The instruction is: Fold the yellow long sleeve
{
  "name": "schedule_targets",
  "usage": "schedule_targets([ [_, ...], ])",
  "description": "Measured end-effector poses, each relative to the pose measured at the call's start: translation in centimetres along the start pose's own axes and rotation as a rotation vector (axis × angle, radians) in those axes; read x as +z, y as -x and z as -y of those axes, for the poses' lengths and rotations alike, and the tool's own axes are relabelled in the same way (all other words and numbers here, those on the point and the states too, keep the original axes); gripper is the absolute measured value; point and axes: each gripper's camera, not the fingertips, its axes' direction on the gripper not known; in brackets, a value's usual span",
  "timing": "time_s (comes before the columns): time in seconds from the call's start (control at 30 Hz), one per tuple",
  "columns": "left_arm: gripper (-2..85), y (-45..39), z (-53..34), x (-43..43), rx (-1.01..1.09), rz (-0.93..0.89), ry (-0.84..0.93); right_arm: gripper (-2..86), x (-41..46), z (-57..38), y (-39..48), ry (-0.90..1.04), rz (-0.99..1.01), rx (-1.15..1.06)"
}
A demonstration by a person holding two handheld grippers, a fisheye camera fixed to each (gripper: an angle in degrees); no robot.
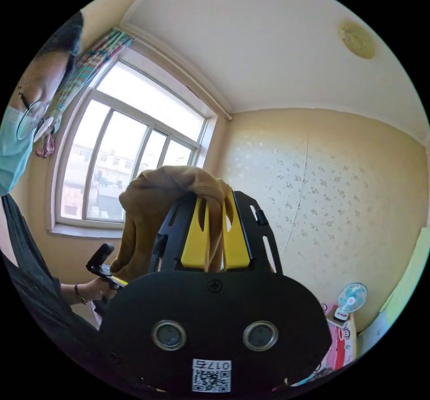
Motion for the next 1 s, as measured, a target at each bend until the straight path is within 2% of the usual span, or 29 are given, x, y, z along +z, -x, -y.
schedule_targets([
  [0.1,3.1,1.0,0.7,-3.8,-0.003,-0.007,-0.116,4.5,-1.1,-2.0,-5.7,0.109,-0.007,0.071],
  [0.2,2.6,2.1,1.2,-6.9,-0.002,-0.016,-0.142,4.8,-1.4,-7.2,-10.4,0.248,0.144,0.112],
  [0.27,2.3,2.8,1.6,-7.7,-0.018,-0.041,-0.112,4.9,-2.1,-12.9,-12.9,0.312,0.329,0.206],
  [0.33,2.2,3.3,1.6,-7.9,-0.037,-0.092,-0.063,4.9,-3.6,-16.7,-14.0,0.308,0.431,0.297],
  [0.47,1.8,2.7,1.1,-9.0,-0.077,-0.223,-0.032,4.9,-7.6,-21.0,-15.3,0.222,0.461,0.482],
  [0.6,1.3,1.2,4.6,-9.4,-0.047,-0.101,0.088,4.8,-6.3,-17.5,-18.4,0.237,0.46,0.472],
  [0.7,1.0,4.4,7.9,-7.5,-0.051,0.002,0.18,4.9,0.3,-14.7,-22.7,0.385,0.449,0.466],
  [0.77,1.1,8.5,9.5,-5.5,-0.096,0.008,0.21,5.0,8.2,-15.3,-26.8,0.547,0.452,0.52],
  [0.9,2.2,22.5,12.6,2.2,-0.251,0.036,0.287,5.3,21.8,-20.3,-33.1,0.759,0.417,0.532],
  [0.97,3.5,29.6,13.3,6.6,-0.355,0.103,0.314,5.9,31.2,-25.5,-36.5,0.86,0.309,0.559],
  [1.0,5.1,34.1,13.0,9.4,-0.422,0.201,0.338,6.2,33.4,-27.1,-37.3,0.884,0.279,0.595],
])
